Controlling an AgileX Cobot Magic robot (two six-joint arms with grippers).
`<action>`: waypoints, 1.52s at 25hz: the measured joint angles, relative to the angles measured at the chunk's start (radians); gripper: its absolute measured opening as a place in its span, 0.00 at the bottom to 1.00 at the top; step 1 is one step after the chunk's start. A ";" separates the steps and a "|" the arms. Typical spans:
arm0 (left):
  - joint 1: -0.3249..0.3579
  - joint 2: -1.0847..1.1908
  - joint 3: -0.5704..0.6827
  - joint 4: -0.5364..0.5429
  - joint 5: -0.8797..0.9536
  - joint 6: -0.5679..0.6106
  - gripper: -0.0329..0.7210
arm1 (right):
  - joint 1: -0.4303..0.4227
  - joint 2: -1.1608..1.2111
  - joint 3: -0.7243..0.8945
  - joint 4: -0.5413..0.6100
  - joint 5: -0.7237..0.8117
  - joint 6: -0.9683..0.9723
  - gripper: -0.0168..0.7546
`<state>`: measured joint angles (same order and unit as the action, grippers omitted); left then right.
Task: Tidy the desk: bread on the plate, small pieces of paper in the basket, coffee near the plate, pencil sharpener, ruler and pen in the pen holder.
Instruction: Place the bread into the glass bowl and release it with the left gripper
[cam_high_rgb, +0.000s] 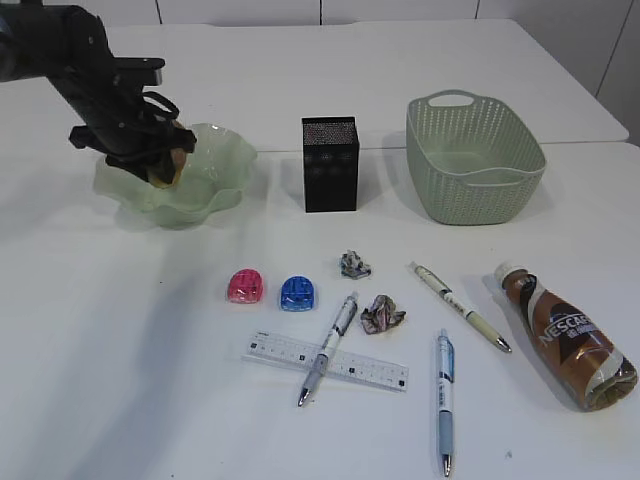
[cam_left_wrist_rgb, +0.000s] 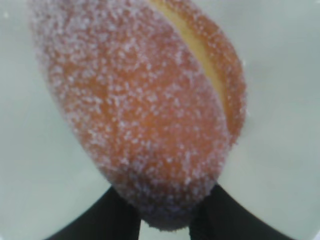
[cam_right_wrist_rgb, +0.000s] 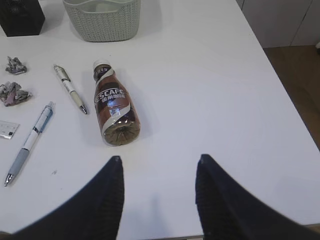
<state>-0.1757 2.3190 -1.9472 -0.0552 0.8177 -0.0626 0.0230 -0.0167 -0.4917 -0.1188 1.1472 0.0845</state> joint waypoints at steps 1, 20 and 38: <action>0.000 0.005 -0.004 0.000 0.002 0.000 0.27 | 0.000 0.000 0.000 0.000 0.000 0.000 0.51; 0.000 0.021 -0.009 -0.036 0.002 0.000 0.47 | 0.000 0.000 0.000 0.000 0.000 0.000 0.51; -0.014 0.021 -0.011 -0.050 0.047 0.000 0.76 | 0.000 0.000 0.000 0.000 -0.004 0.000 0.51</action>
<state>-0.1901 2.3396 -1.9582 -0.1057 0.8651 -0.0626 0.0230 -0.0167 -0.4917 -0.1188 1.1435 0.0845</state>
